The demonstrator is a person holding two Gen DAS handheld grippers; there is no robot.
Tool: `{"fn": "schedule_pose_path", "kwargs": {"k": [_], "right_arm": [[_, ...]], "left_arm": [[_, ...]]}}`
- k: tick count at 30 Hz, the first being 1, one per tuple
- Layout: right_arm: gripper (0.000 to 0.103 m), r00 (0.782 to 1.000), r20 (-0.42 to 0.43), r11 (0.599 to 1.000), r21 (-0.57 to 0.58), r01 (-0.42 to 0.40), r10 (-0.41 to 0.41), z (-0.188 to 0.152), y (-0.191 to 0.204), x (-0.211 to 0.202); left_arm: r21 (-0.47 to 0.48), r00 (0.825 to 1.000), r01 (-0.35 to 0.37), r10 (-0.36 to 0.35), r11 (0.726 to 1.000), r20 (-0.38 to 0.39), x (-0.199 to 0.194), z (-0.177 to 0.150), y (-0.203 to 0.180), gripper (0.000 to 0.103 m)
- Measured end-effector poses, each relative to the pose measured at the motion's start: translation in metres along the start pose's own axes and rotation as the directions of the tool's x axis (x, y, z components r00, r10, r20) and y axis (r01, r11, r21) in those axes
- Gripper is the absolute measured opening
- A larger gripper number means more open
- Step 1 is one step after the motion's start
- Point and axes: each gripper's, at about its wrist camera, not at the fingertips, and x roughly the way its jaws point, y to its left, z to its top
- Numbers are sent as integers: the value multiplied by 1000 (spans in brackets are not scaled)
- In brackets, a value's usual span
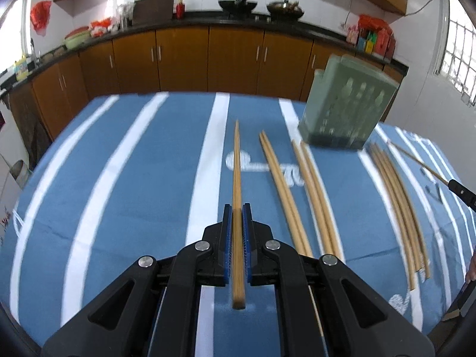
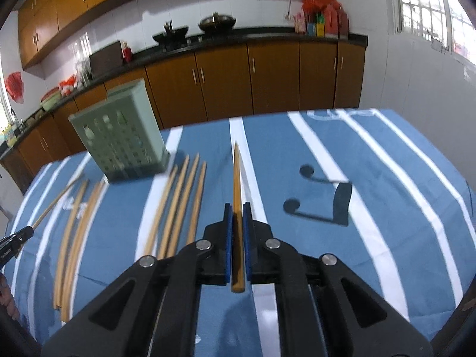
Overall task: Organize utensils
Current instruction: 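Lift the chopsticks upright with both tools and carry them over the green holder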
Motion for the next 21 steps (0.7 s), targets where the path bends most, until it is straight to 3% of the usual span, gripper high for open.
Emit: {"fn": "schedule_pose_path", "kwargs": {"k": [7, 12, 21], "right_arm": [[8, 994, 106, 1000, -11, 0, 1, 18, 3, -27], [8, 982, 188, 1000, -19, -6, 9, 35, 6, -45], [8, 969, 246, 1000, -8, -22, 23, 57, 2, -56]], "left_arm": [[-9, 992, -4, 5, 1000, 123, -35, 24, 1, 7], [-27, 976, -14, 20, 1000, 216, -57, 46, 1, 7], [-18, 961, -38, 41, 999, 275, -67, 69, -5, 7]]}}
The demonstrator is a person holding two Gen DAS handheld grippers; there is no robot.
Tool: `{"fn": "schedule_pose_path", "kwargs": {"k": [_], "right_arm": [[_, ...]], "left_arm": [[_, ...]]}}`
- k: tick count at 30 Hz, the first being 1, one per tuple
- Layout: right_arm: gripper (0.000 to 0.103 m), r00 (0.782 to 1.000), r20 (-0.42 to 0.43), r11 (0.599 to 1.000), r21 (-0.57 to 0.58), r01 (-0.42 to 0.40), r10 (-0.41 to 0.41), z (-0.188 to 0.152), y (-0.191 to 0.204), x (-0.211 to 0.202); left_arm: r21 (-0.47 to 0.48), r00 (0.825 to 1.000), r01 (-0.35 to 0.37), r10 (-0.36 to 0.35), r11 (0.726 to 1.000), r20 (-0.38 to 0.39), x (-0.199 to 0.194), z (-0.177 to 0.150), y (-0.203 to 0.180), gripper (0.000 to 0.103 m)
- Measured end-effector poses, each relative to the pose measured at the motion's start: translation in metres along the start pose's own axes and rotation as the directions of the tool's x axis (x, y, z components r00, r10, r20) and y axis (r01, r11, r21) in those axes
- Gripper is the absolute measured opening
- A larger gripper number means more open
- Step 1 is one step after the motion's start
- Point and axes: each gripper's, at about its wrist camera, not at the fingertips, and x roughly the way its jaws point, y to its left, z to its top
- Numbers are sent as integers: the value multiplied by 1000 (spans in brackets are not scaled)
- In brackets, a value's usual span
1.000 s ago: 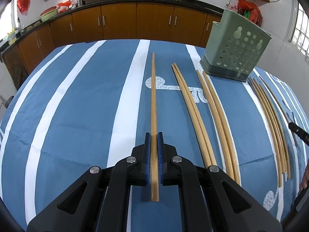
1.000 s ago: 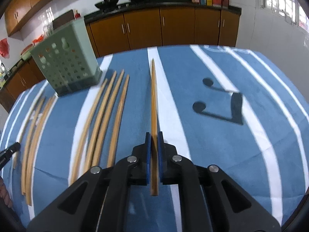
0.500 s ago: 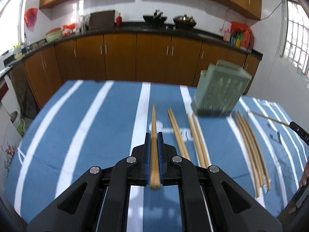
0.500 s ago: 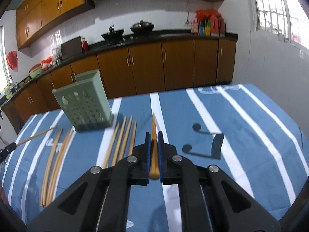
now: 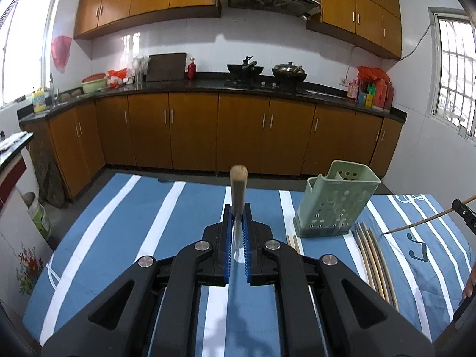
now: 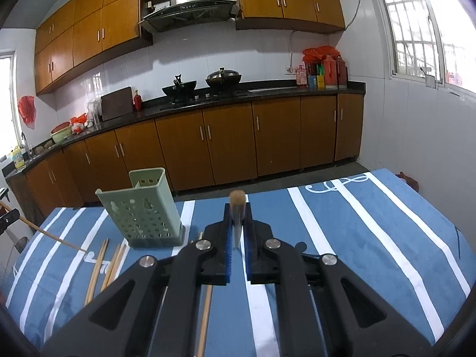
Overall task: Organize utensils
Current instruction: 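Lift the chopsticks upright with both tools and carry them over the green holder, then open both tools to drop the chopsticks into the green holder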
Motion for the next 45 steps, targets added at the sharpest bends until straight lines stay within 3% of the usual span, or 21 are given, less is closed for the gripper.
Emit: {"fn": "schedule_pose_path", "kwargs": {"k": [5, 9, 14, 18, 24, 31, 39, 41, 43, 45], "right_arm": [[8, 999, 32, 1000, 18, -13, 12, 21, -2, -2], [8, 990, 130, 998, 24, -58, 54, 67, 3, -21], [8, 956, 251, 986, 41, -164, 149, 119, 17, -46], [8, 935, 286, 973, 25, -228, 212, 135, 33, -47], [8, 935, 242, 964, -16, -264, 260, 133, 58, -27], [8, 956, 134, 966, -42, -257, 260, 123, 75, 17], [11, 966, 39, 967, -13, -254, 254, 107, 80, 54], [28, 967, 42, 968, -12, -252, 252, 105, 79, 54], [36, 966, 59, 968, -2, -250, 250, 104, 76, 50], [36, 966, 73, 969, -4, -249, 248, 106, 74, 45]], "left_arm": [[14, 1000, 0, 0, 1000, 23, -1, 16, -4, 7], [13, 996, 18, -19, 1000, 83, -14, 48, -7, 7], [10, 979, 91, -92, 996, 182, -38, 96, -23, 7], [9, 962, 154, -152, 988, 226, -45, 115, -43, 7], [-4, 950, 226, -220, 974, 223, -26, 114, -68, 7], [10, 967, 229, -229, 973, 110, 26, 96, -90, 7], [-42, 973, 231, -230, 972, 30, 54, 86, -78, 8], [-48, 972, 232, -231, 972, 33, 53, 87, -75, 12], [-46, 976, 217, -215, 975, 47, 49, 87, -73, 39], [-42, 977, 206, -203, 978, 63, 44, 87, -72, 44]]}}
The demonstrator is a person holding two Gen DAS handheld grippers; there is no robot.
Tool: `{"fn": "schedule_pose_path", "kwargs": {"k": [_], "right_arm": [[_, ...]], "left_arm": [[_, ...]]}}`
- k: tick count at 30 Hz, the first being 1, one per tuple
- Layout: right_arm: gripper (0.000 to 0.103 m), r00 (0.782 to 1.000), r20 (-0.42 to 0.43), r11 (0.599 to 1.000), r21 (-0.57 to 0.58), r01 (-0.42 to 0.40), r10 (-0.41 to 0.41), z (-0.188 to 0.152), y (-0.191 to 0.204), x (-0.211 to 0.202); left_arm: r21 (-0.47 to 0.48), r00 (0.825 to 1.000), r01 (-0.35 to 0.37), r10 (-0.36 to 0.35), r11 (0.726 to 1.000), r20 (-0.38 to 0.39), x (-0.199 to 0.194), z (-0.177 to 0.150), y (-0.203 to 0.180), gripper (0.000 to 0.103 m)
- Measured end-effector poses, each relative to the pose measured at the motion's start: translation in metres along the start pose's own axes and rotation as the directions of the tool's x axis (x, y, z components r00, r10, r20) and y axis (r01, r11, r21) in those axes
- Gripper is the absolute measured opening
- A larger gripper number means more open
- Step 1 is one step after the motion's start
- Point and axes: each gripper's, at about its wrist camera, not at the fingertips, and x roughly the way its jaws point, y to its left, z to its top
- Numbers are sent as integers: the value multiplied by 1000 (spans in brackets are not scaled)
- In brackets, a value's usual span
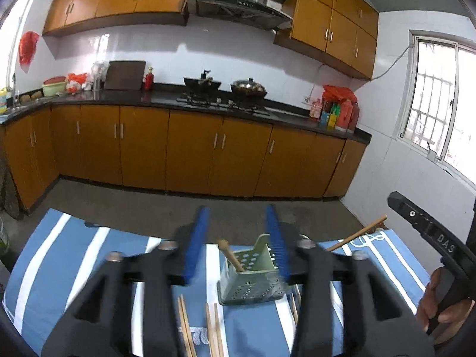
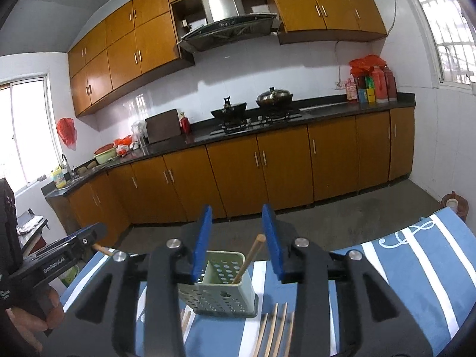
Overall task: Organize utensils
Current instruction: 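Open both tools to drop the chopsticks into the green holder, then grasp another chopstick with the right tool while the left tool grasps one too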
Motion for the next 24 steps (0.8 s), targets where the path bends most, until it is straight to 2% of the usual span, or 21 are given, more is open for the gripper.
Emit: {"fn": "schedule_pose_path", "kwargs": {"k": [6, 11, 14, 17, 19, 22, 24], "right_arm": [[39, 999, 45, 1000, 9, 11, -11, 1, -6, -29], [42, 998, 39, 998, 15, 54, -54, -22, -26, -57], [42, 995, -21, 995, 9, 102, -102, -50, -40, -63], [42, 983, -124, 990, 6, 137, -136, -88, -53, -57], [42, 967, -213, 989, 11, 147, -142, -118, -59, -47], [30, 929, -347, 990, 15, 141, -127, -161, -60, -29], [28, 906, -408, 992, 11, 128, -112, -187, -57, -23]], "left_arm": [[-9, 999, -9, 10, 1000, 36, -19, 5, 2, 44], [-12, 998, -35, 36, 999, 58, -44, -5, 14, 44], [-16, 997, -71, 72, 997, 37, -55, -25, 27, 44], [-16, 992, -123, 123, 992, -24, -56, -57, 40, 44], [-10, 986, -148, 147, 989, -73, -53, -79, 47, 44], [10, 971, -185, 184, 983, -153, -45, -115, 55, 44], [22, 958, -200, 200, 980, -204, -39, -138, 59, 44]]}}
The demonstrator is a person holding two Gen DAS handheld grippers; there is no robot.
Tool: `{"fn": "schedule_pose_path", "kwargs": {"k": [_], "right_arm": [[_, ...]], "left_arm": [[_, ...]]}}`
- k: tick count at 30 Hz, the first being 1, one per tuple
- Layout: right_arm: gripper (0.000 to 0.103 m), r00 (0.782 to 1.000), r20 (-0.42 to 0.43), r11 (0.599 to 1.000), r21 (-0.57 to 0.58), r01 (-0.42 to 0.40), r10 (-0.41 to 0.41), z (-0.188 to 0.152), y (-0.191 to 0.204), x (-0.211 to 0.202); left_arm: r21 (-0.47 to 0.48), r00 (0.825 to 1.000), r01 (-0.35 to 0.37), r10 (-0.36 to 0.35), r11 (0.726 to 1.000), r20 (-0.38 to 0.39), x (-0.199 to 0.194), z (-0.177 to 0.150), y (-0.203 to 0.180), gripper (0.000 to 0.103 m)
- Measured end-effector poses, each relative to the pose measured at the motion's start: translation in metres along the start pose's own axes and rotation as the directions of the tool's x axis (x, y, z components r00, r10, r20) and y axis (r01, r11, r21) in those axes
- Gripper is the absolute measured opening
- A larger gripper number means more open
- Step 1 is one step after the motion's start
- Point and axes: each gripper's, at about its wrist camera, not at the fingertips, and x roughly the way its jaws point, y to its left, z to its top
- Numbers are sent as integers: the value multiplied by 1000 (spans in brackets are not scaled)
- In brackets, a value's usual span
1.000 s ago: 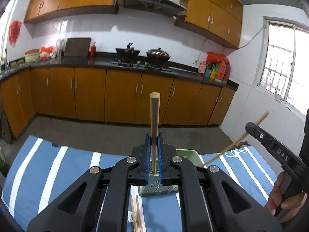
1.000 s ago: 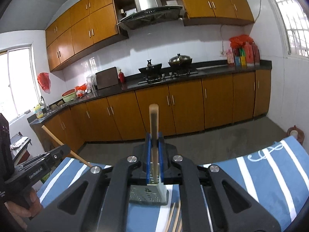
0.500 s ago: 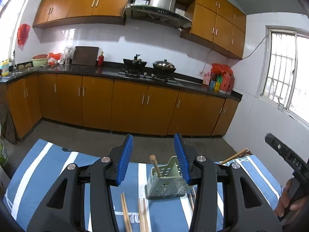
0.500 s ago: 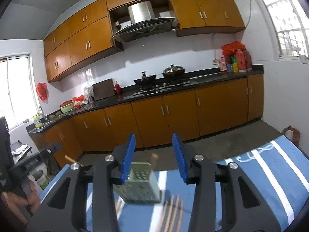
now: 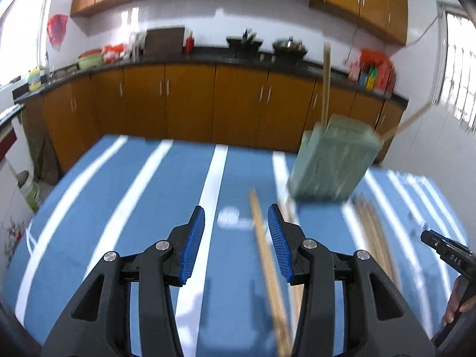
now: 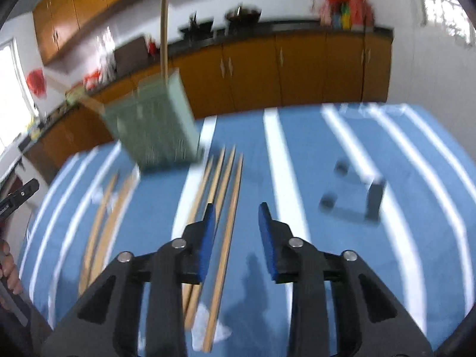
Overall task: Organize utensils
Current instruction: 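Grasp another chopstick with the right tool while the left tool grasps one too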
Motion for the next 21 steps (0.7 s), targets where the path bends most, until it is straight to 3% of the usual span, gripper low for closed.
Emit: {"fn": "schedule_pose_path", "kwargs": {"k": [8, 10, 13, 21], "right_arm": [[25, 993, -119, 999, -42, 7, -12, -36, 18, 29], [19, 991, -134, 998, -52, 23, -30, -36, 17, 35], [8, 990, -124, 996, -69, 53, -62, -36, 17, 36], [8, 986, -113, 992, 25, 127, -124, -29, -11, 35]], "left_arm": [[-21, 993, 18, -20, 1000, -114, 17, -46, 3, 44], [-20, 991, 25, -27, 999, -128, 19, -50, 2, 44], [-18, 989, 38, -40, 999, -140, 22, -54, -2, 44], [1, 981, 87, -86, 996, -177, 28, -63, -14, 31]]}}
